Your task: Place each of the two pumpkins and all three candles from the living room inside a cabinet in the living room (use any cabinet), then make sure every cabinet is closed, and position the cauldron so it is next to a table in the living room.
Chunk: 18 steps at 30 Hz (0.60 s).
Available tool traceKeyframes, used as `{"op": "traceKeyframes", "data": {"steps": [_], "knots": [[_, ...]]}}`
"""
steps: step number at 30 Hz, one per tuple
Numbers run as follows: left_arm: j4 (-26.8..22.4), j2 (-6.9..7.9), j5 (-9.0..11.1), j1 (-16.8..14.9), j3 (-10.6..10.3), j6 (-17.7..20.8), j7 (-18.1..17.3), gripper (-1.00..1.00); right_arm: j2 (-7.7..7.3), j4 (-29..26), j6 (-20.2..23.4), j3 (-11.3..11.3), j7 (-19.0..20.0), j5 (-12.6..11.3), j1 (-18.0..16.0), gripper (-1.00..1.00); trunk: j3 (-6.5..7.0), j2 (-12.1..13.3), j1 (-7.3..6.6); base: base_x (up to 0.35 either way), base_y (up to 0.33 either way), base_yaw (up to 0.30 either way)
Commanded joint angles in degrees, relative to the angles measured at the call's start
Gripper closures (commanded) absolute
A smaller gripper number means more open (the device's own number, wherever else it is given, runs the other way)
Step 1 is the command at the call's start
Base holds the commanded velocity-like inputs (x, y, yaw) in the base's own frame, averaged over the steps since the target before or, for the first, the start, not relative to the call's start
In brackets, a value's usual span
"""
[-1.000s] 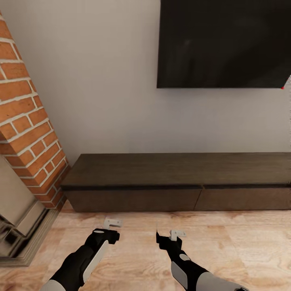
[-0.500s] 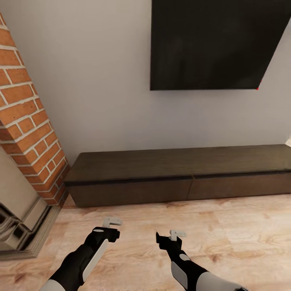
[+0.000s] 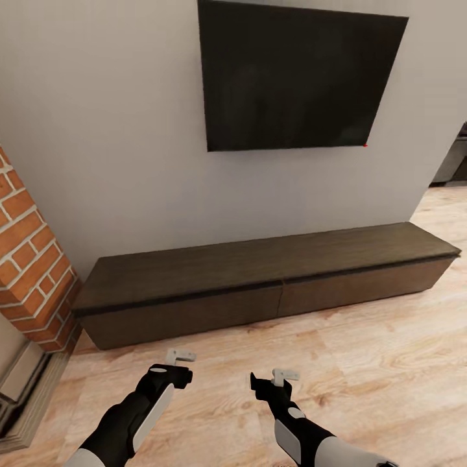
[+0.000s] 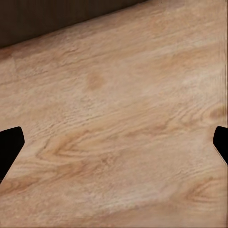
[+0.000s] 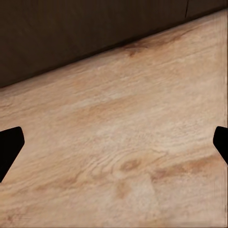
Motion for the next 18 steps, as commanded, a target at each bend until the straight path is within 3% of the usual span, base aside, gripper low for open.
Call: {"op": "traceKeyframes", "data": {"steps": [1, 18], "knots": [[-0.1, 0.08, 0.6, 0.0, -0.2, 0.1, 0.6, -1.0, 0.02, 0.0, -0.2, 0.5, -0.3, -0.3, 0.0, -1.0, 0.13, 0.4, -0.23, 0.0, 0.0, -0.272], [-0.1, 0.08, 0.5, 0.0, -0.3, 0.1, 0.6, -1.0, 0.02, 0.0, -0.2, 0.4, 1.1, -0.3, 0.0, -1.0, 3.19, 7.2, -3.97, -0.013, 0.0, -0.273]]}}
